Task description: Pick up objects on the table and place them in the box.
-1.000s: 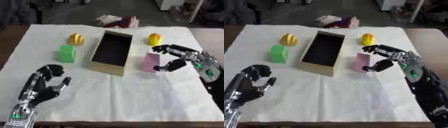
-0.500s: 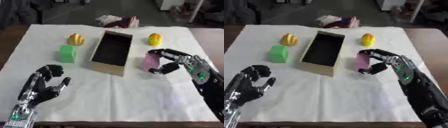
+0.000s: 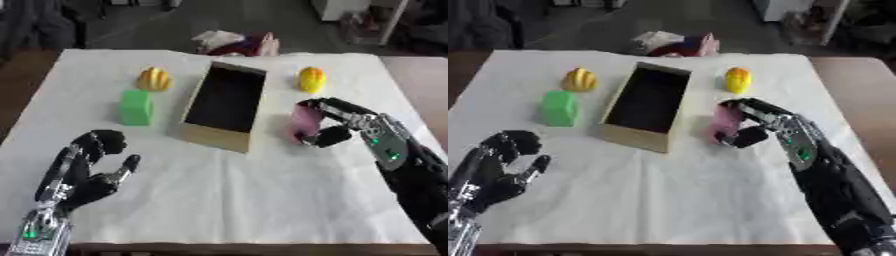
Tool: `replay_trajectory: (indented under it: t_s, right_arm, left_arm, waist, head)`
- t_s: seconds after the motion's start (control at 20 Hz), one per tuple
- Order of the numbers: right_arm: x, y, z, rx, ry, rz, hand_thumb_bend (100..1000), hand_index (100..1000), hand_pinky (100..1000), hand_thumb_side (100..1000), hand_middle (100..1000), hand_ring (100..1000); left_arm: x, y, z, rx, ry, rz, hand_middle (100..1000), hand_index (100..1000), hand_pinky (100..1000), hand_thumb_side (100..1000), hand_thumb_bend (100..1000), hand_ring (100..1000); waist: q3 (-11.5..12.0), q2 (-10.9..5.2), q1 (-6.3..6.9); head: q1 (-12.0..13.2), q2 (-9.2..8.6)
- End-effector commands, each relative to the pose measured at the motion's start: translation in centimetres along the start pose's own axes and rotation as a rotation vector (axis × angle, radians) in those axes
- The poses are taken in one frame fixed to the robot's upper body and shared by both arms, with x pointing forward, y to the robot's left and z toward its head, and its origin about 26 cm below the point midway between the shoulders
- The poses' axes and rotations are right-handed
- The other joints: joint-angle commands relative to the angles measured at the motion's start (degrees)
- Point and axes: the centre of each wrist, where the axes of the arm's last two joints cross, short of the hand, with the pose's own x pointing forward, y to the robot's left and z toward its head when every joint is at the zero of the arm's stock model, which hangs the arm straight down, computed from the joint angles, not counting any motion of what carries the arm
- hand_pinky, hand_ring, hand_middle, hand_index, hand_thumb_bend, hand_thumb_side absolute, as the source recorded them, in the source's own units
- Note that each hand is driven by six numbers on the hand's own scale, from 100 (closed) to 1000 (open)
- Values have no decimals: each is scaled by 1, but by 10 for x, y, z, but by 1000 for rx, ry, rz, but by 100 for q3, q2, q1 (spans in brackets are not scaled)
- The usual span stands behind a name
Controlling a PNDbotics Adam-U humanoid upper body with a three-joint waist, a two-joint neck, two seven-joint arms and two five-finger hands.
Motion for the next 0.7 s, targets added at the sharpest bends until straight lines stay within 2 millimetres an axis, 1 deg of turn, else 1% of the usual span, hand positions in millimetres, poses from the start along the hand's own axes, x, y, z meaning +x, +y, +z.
replay_trajectory:
  t_s: [0.05, 0.1, 0.25, 0.35, 0.55, 0.6, 0.7]
  right_arm:
    - [9, -32, 2, -132, -34, 13, 199, 739, 719, 264, 482, 576]
    - [12, -36, 1, -156, -49, 11, 196, 738, 720, 265, 482, 577]
    - [30, -50, -7, -226, -114, 21, 193, 743, 721, 270, 485, 580]
    - [36, -52, -11, -246, -133, 26, 193, 743, 721, 270, 485, 580]
    - [72, -67, -30, -257, -208, 72, 197, 764, 731, 281, 507, 594]
    - [79, -70, -35, -255, -210, 78, 197, 765, 731, 282, 508, 594]
    - [87, -71, -45, -246, -201, 79, 193, 778, 732, 288, 519, 597]
  left_arm:
    - [3, 1, -2, -4, -13, -5, 625, 691, 738, 100, 435, 674]
    - [3, 1, -2, -5, -13, -5, 625, 691, 738, 100, 434, 674]
    - [3, 0, -2, -9, -13, -4, 625, 691, 738, 100, 434, 674]
    - [3, 0, -2, -11, -13, -3, 625, 691, 738, 100, 434, 674]
    - [4, -6, -4, -31, -22, 10, 625, 690, 738, 100, 435, 673]
    - [5, -6, -5, -35, -25, 12, 625, 690, 739, 100, 434, 673]
    - [6, -8, -6, -44, -31, 14, 624, 690, 739, 100, 435, 673]
  waist:
    - [3, -76, 2]
    - [5, -76, -1]
    - [22, -74, 0]
    - [25, -71, 2]
    - [206, -53, 94]
    - [254, -40, 105]
    - [365, -10, 118]
  head:
    - [11, 27]
    - [10, 27]
    - [-8, 27]
    - [-12, 27]
    - [-258, 27]
    - [-322, 27]
    - [-463, 27]
